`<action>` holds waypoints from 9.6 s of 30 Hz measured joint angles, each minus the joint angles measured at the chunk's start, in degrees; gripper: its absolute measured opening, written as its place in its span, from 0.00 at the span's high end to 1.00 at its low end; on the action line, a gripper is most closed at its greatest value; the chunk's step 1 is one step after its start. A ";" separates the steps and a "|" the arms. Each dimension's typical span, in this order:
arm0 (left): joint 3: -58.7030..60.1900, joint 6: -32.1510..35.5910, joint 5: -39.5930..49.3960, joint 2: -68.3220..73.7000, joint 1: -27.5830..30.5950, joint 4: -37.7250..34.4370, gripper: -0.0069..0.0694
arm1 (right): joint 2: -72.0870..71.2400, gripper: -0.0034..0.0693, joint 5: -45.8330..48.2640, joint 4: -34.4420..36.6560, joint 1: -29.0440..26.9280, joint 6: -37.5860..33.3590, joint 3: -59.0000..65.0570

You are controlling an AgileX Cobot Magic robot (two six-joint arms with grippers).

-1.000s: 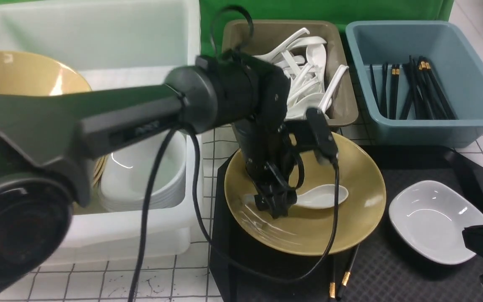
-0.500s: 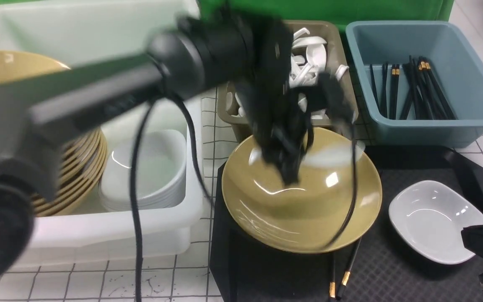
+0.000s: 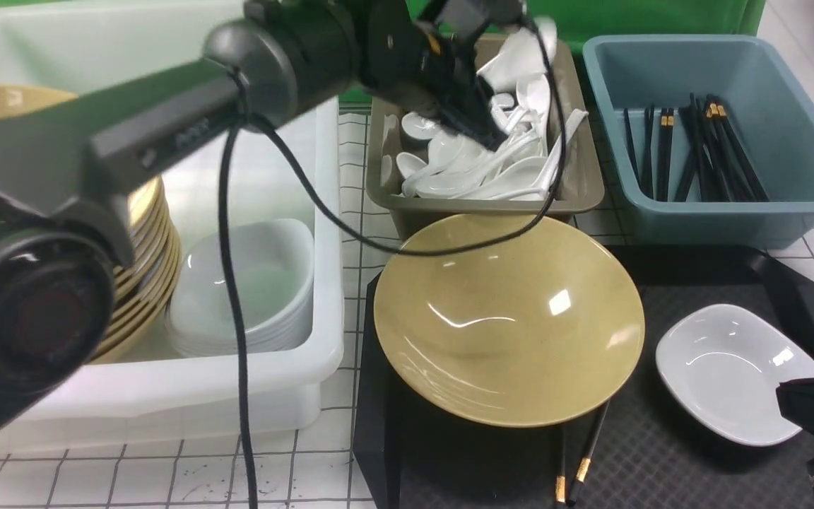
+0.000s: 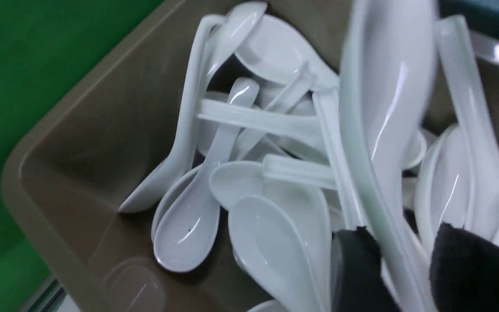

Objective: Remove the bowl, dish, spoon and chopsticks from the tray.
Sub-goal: Use the left arm to put the soup spoon into the small storage box in the middle, then use the left arm to grab the yellow noodle bowl on the left, then use the left arm to put the noodle bowl into the large storage box on the left, then use the right arm to grab the plate, then use the right arm to put the plate into the large storage box on the left, then use the right arm to grab a chopstick, then use the right arm to put a chopstick into the small storage box on the right

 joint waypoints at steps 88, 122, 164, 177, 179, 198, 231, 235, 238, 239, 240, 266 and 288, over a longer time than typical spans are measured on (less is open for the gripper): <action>46.89 -42.98 12.71 -53.14 47.07 14.10 0.45 | 0.00 0.79 1.25 3.54 3.54 -0.04 0.10; 79.83 -31.89 17.29 -107.00 27.42 9.71 0.92 | 51.25 0.24 8.56 -18.69 -8.33 12.81 -30.19; 87.44 -36.37 8.09 -112.96 27.35 14.98 0.93 | 47.08 0.86 26.75 -1.26 -9.08 -0.11 -30.65; 87.44 -36.37 4.28 -113.10 27.35 14.31 0.93 | 39.81 0.86 25.64 7.96 16.50 -2.03 -57.46; 87.44 -36.37 4.16 -113.10 27.35 14.06 0.93 | 46.10 0.86 26.23 3.92 22.64 1.43 -66.83; 87.44 -36.39 4.69 -113.10 27.31 12.93 0.93 | 84.74 0.64 37.84 -15.57 34.67 12.25 -109.75; 90.44 -36.44 -0.19 -113.10 27.31 10.56 0.93 | 53.08 0.41 2.92 -15.54 11.50 33.43 -26.22; 90.51 -36.44 -0.46 -113.10 27.31 10.54 0.93 | 53.98 0.55 3.84 -16.59 11.39 30.47 -26.79; 90.51 -36.44 -0.50 -113.10 27.31 10.54 0.93 | 54.03 0.77 6.22 -17.31 11.39 26.03 -26.90; 90.51 -36.44 -0.50 -113.10 27.31 10.54 0.93 | 53.92 0.82 7.38 -17.54 11.39 25.21 -27.02; 90.51 -36.44 -0.50 -113.10 27.31 10.54 0.93 | 53.78 0.85 8.64 -18.00 11.39 24.67 -27.02; 90.51 -36.44 -2.33 -113.10 27.31 10.50 0.93 | 29.38 0.86 -29.36 -38.06 3.00 23.25 -27.88; 90.79 -36.44 -2.46 -113.10 27.31 10.50 0.93 | 55.58 0.48 19.14 -13.36 14.46 22.94 -40.86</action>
